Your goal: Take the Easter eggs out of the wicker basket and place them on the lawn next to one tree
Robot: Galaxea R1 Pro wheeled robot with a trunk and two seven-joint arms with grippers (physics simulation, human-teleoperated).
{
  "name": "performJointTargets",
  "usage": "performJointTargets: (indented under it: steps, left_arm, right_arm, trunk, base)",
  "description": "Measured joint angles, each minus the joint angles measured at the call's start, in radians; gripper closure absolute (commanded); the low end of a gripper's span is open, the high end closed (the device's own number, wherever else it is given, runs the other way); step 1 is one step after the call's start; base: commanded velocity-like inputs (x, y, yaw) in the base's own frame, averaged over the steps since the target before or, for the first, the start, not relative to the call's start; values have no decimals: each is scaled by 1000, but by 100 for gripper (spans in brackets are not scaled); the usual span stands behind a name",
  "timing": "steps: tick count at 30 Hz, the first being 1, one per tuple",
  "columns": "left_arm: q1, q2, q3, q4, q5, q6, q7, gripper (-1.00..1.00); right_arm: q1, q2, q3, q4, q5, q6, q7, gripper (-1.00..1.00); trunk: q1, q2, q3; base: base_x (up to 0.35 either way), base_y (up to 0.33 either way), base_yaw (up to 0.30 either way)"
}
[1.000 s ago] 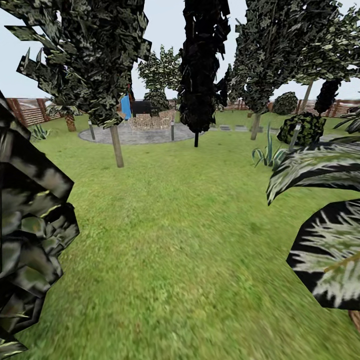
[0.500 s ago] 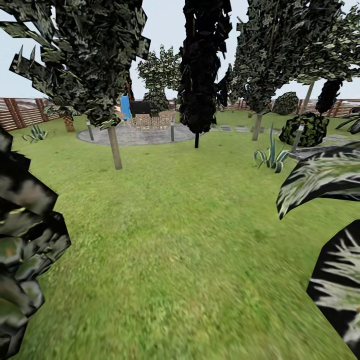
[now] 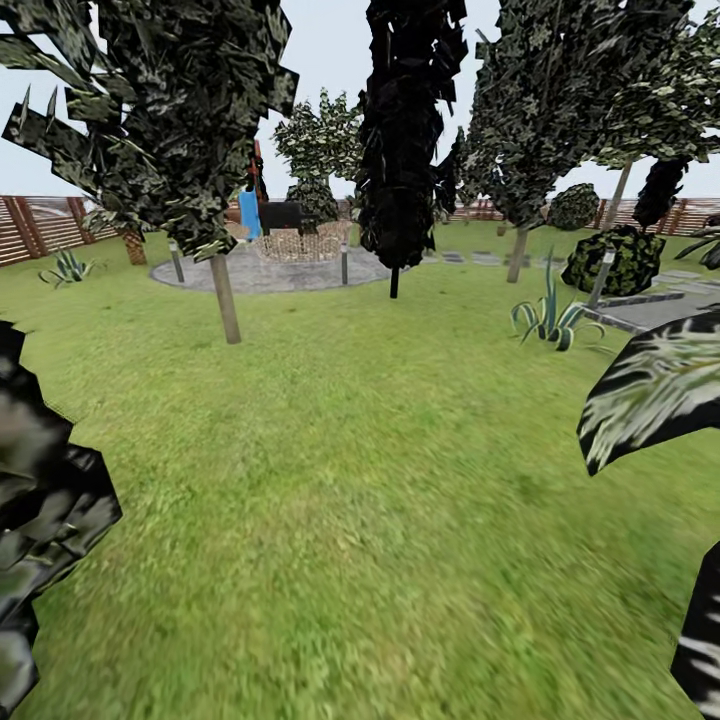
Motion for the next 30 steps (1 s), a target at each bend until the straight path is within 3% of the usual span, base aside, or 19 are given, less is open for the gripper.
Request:
performJointTargets:
  steps: [10,23,30]
  left_arm:
    - [0,1,0,-1,1,0,0,-100]
    - [0,1,0,-1,1,0,0,-100]
    - [0,1,0,-1,0,0,0,-100]
  right_arm:
    - [0,0,0,0,0,0,0,-100]
    - [0,0,-1,0,0,0,0,-100]
    - [0,0,0,0,0,0,0,-100]
  trunk:
    - [0,0,0]
    - [0,0,0]
    - [0,0,0]
  base:
    - [330,0,7]
    - [330,0,237]
    - [330,0,52]
